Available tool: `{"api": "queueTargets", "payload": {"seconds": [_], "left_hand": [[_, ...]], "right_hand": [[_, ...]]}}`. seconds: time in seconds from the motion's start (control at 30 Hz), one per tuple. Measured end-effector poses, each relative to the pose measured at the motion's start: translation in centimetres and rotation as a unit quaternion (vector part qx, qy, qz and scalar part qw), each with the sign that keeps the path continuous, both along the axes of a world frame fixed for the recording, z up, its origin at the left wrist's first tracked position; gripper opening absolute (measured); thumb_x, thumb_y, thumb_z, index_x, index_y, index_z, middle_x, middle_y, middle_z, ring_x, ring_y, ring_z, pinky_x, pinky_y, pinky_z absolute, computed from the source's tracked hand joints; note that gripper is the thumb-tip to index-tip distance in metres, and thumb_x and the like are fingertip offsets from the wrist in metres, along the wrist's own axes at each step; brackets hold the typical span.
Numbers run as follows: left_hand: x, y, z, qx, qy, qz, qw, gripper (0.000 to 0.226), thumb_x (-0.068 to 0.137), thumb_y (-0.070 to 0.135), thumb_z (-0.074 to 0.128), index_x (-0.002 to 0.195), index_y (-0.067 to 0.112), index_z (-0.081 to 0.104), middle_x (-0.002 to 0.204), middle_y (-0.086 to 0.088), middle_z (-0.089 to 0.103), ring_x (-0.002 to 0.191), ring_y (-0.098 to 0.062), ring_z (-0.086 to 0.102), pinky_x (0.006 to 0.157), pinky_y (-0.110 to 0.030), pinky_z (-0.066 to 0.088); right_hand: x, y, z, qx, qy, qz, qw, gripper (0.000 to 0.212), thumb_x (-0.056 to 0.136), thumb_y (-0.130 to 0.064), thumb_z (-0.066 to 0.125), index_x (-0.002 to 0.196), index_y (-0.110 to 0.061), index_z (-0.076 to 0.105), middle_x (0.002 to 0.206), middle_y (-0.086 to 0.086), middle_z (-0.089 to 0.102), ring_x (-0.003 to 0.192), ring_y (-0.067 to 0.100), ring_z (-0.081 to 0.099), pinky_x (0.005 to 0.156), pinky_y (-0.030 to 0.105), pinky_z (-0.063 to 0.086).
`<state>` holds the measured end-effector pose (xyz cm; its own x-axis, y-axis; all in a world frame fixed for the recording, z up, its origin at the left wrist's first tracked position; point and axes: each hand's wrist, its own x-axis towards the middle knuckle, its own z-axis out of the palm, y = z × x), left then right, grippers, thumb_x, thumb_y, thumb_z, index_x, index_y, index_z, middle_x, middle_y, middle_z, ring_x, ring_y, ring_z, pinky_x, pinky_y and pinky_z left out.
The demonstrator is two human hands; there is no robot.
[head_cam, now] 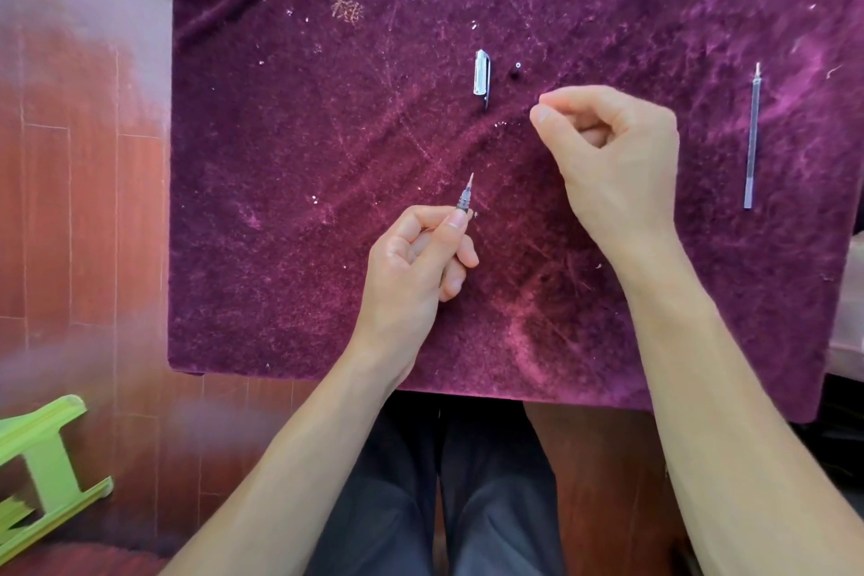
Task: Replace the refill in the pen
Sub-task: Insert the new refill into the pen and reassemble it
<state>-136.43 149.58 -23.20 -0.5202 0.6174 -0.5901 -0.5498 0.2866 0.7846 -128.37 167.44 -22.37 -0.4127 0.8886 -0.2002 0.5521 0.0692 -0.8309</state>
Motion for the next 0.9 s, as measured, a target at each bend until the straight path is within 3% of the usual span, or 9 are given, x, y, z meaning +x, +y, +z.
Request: {"api": "queueTargets", "payload": {"seconds": [0.23,0.43,0.9], "left_hand": [[-0.7,0.2,-0.5,-0.008,-0.005,0.005,1.0,0.025,0.098,0.031,0.063,0.107,0.009,0.069,0.075,-0.004,0.066,0.051,-0.009,0.046,0.051,-0.022,0.04],[-1.2,0.3,-0.9,-0.01,-0.009,0.009,1.0,0.022,0.097,0.033,0.063,0.104,0.012,0.07,0.074,-0.004,0.066,0.05,-0.008,0.046,0.05,-0.021,0.04],[-1.3,0.0,-0.9,-0.015,-0.023,0.011,1.0,0.026,0.097,0.032,0.062,0.106,0.008,0.068,0.076,-0.007,0.066,0.052,-0.01,0.045,0.052,-0.024,0.039]], "right_hand": [[-2.5,2.1,-1.3,0.07,-0.054,0.046,0.995,0.022,0.094,-0.033,0.076,0.113,-0.026,0.083,0.087,-0.007,0.072,0.061,-0.001,0.055,0.074,0.012,0.051],[-3.4,2.5,-1.8,0.082,-0.078,0.058,0.992,0.022,0.095,-0.032,0.075,0.115,-0.026,0.082,0.088,-0.007,0.072,0.069,0.01,0.061,0.083,0.03,0.057],[-4.0,2.7,-2.3,0.078,-0.084,0.051,0.992,0.016,0.094,-0.033,0.074,0.106,-0.028,0.084,0.083,-0.009,0.072,0.068,0.008,0.06,0.082,0.031,0.057]]}}
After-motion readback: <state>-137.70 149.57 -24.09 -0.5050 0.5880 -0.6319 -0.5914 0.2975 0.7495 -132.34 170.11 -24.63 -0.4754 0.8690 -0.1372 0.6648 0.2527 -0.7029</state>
